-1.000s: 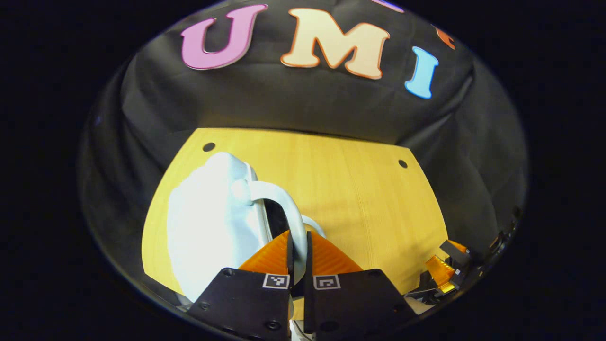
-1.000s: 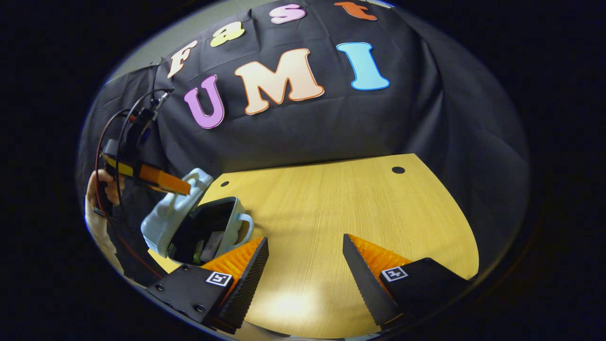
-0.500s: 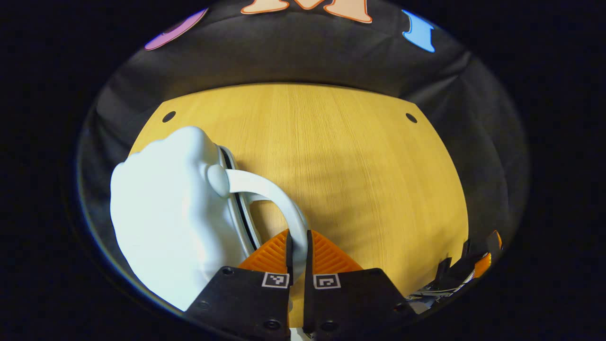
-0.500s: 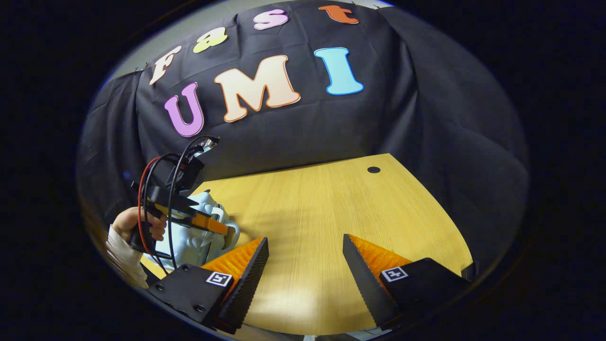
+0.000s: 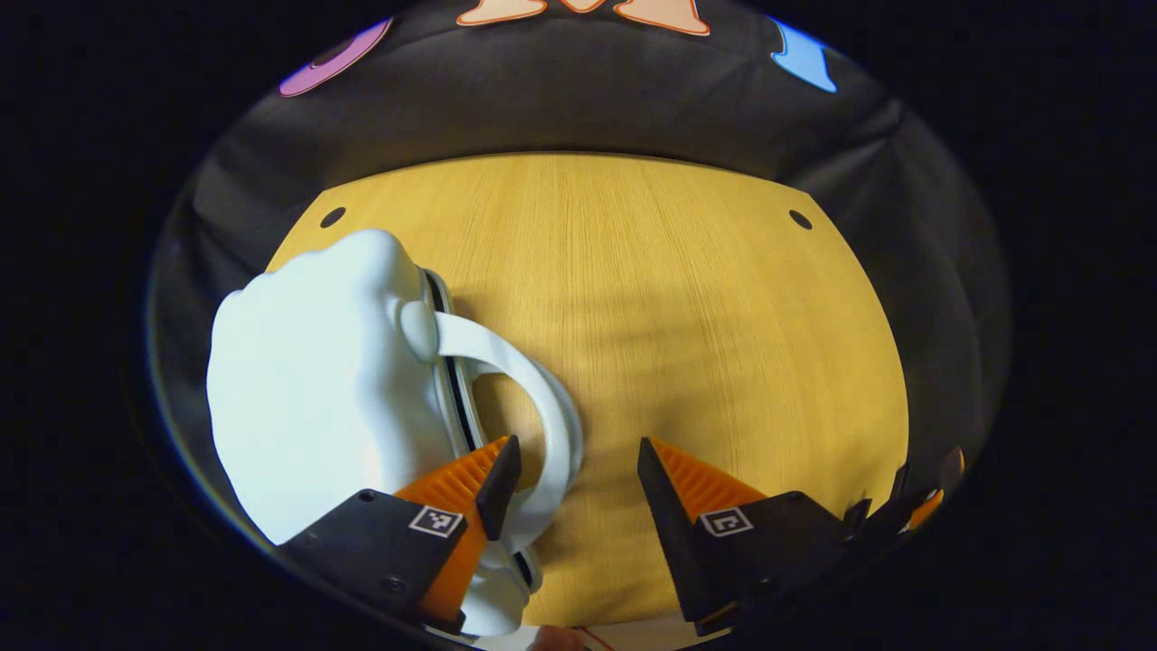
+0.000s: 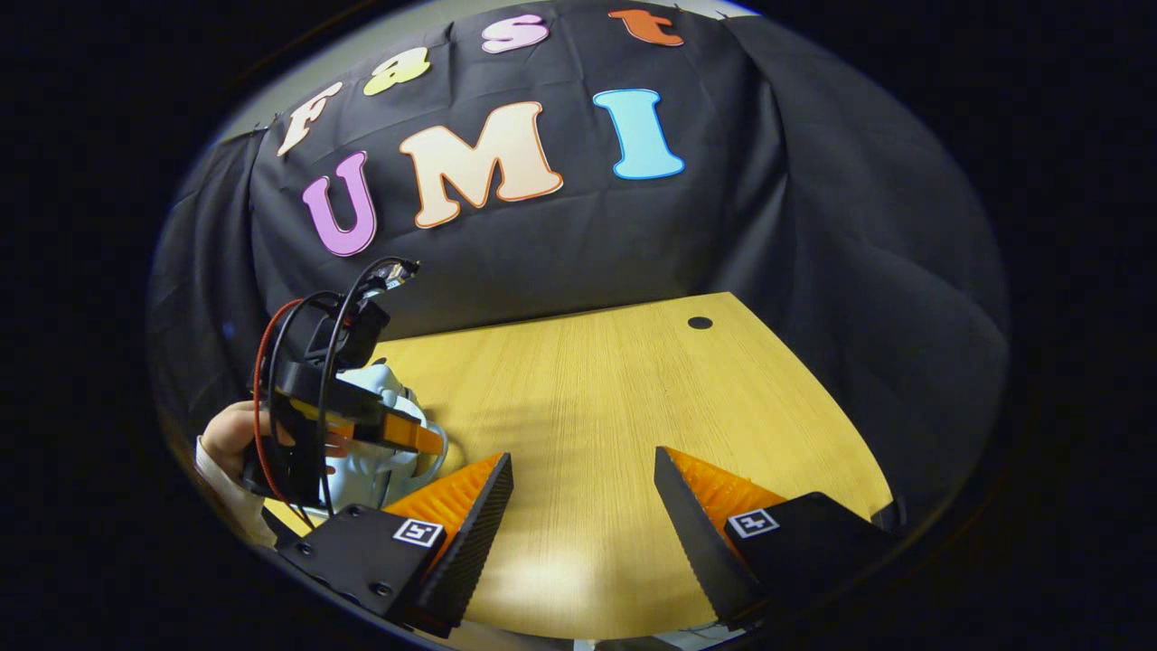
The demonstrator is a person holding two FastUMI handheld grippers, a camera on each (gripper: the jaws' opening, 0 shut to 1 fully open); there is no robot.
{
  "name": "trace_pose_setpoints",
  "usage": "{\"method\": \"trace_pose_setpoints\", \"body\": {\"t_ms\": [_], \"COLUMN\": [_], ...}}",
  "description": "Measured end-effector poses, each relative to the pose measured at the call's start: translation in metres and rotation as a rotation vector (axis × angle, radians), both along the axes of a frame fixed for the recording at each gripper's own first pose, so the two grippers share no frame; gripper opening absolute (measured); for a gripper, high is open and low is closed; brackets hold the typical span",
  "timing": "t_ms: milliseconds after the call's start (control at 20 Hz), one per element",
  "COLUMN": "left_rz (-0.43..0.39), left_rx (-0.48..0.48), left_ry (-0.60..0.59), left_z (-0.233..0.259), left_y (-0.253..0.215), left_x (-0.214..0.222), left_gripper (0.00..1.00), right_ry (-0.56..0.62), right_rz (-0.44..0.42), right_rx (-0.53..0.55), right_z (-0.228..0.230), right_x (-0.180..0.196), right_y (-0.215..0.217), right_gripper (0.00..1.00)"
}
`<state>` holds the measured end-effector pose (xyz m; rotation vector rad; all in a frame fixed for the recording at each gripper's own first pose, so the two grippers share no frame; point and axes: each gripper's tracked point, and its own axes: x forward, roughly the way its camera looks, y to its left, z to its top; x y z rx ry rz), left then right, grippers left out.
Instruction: First open the suitcase, pack the skin care products into it, and then close the suitcase.
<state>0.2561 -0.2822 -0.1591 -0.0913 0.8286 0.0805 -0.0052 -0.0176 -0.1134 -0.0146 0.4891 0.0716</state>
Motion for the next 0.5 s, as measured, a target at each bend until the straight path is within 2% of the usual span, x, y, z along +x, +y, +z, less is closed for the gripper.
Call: {"method": "trace_pose_setpoints", "body": {"t_ms": [250, 400, 450, 500], "left_rz": [-0.039, -0.056, -0.057, -0.061], "left_rx": [0.029, 0.012, 0.010, 0.010], "left_ry": [0.013, 0.032, 0.036, 0.038], "left_z": [0.009, 0.006, 0.006, 0.006], "left_y": [-0.010, -0.016, -0.018, -0.019], "left_x": [-0.021, -0.031, -0.034, -0.036], "left_gripper": [0.89, 0.87, 0.85, 0.86], "right_ry": [-0.017, -0.017, -0.019, -0.020], "right_rz": [0.005, 0.007, 0.010, 0.013], "right_rx": [0.008, 0.016, 0.015, 0.014], "right_z": [0.007, 0.008, 0.009, 0.009], "right_x": [0.003, 0.002, 0.002, 0.001], "right_y": [-0.001, -0.001, -0.001, 0.000], "right_gripper": [0.93, 0.93, 0.98, 0.92]}}
